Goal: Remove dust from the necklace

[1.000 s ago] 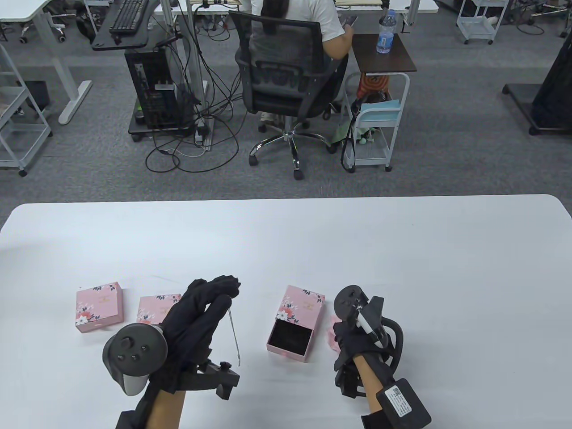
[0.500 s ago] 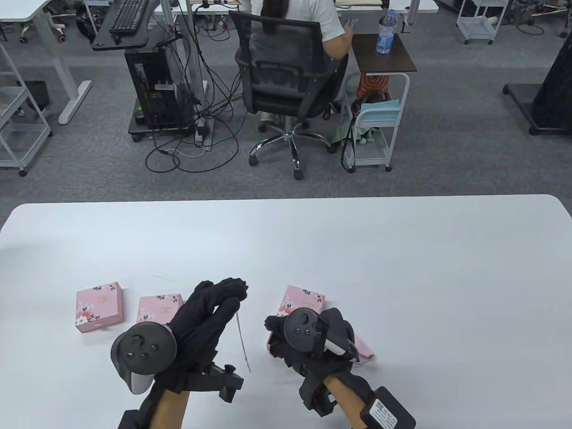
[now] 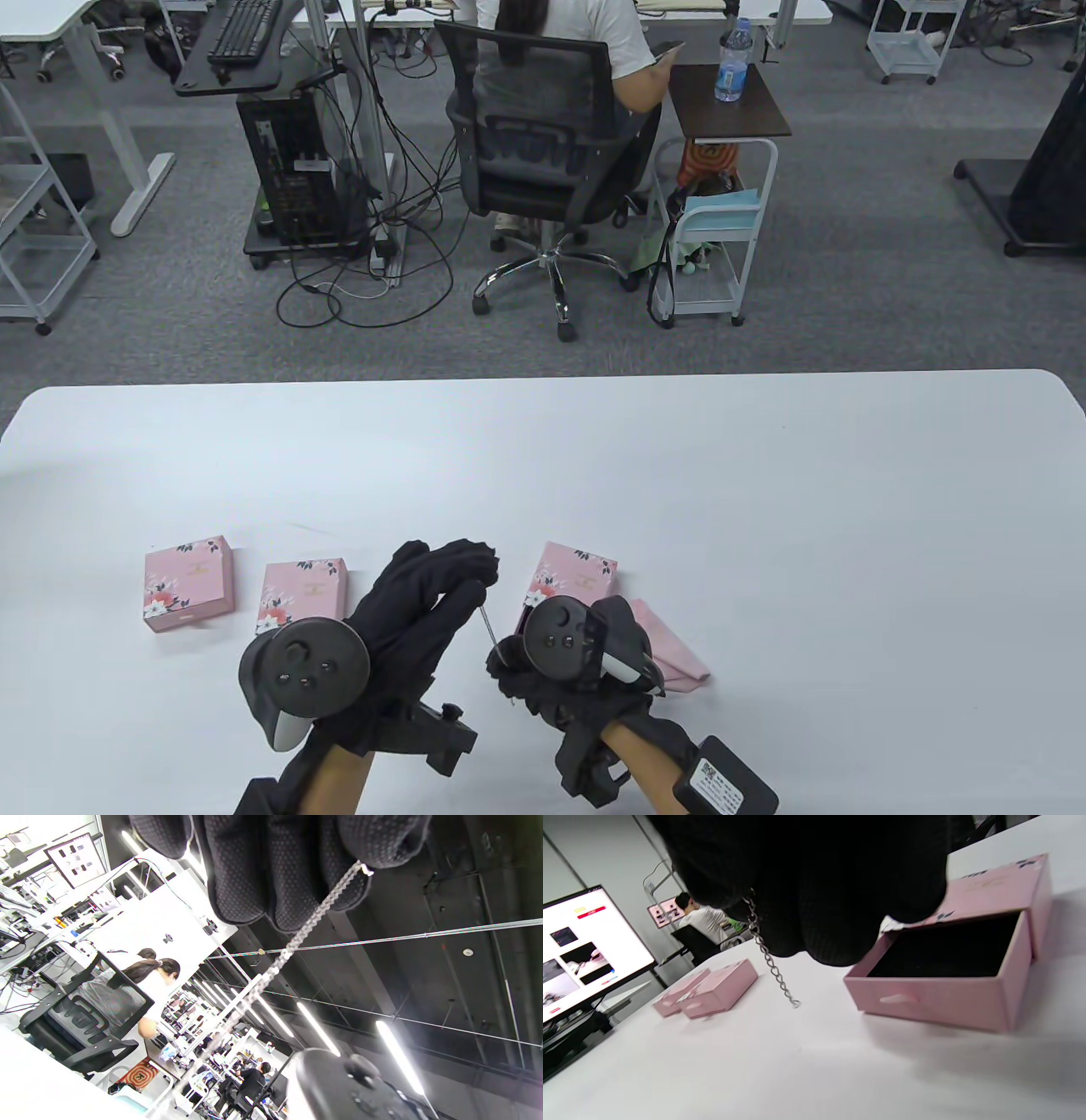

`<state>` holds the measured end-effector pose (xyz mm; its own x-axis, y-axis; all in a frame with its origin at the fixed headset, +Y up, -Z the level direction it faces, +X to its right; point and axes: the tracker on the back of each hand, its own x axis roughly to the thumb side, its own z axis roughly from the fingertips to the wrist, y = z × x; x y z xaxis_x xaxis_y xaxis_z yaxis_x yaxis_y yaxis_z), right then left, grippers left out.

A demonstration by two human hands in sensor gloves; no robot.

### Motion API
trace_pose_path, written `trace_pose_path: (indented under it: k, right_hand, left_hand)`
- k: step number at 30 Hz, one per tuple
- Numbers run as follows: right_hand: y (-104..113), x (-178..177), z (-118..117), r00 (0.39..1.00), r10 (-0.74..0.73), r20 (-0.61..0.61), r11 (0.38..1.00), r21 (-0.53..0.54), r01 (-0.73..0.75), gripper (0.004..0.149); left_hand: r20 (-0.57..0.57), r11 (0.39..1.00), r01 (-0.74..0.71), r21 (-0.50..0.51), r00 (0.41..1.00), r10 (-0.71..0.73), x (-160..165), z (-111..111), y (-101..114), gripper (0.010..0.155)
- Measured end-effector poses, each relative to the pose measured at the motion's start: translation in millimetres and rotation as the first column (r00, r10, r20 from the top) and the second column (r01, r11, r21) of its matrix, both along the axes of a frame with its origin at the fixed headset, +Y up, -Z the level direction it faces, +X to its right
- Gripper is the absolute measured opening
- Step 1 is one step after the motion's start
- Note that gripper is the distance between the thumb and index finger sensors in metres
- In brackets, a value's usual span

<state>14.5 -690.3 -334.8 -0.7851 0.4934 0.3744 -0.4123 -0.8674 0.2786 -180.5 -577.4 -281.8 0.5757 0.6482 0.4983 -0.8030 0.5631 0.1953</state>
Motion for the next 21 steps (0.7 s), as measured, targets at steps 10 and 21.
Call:
trace_pose_path:
  k: [10, 21]
  right_hand:
    - [16.5, 30.2, -10.8, 0.972, -0.124, 0.199, 0.989, 0.103, 0.105, 0.038]
    - [-6.0, 36.6, -22.2, 0.953, -0.033, 0.300, 0.995, 0.096, 0.005, 0.039]
  left_hand:
    - [-0.009, 0.944, 0.247, -0.221, 0.967, -0.255, 21.0, -44.1, -31.7, 0.042]
    - [0.088, 0.599, 0.685, -0.415, 0.686, -0.723, 74.2, -90.2, -126.9, 0.042]
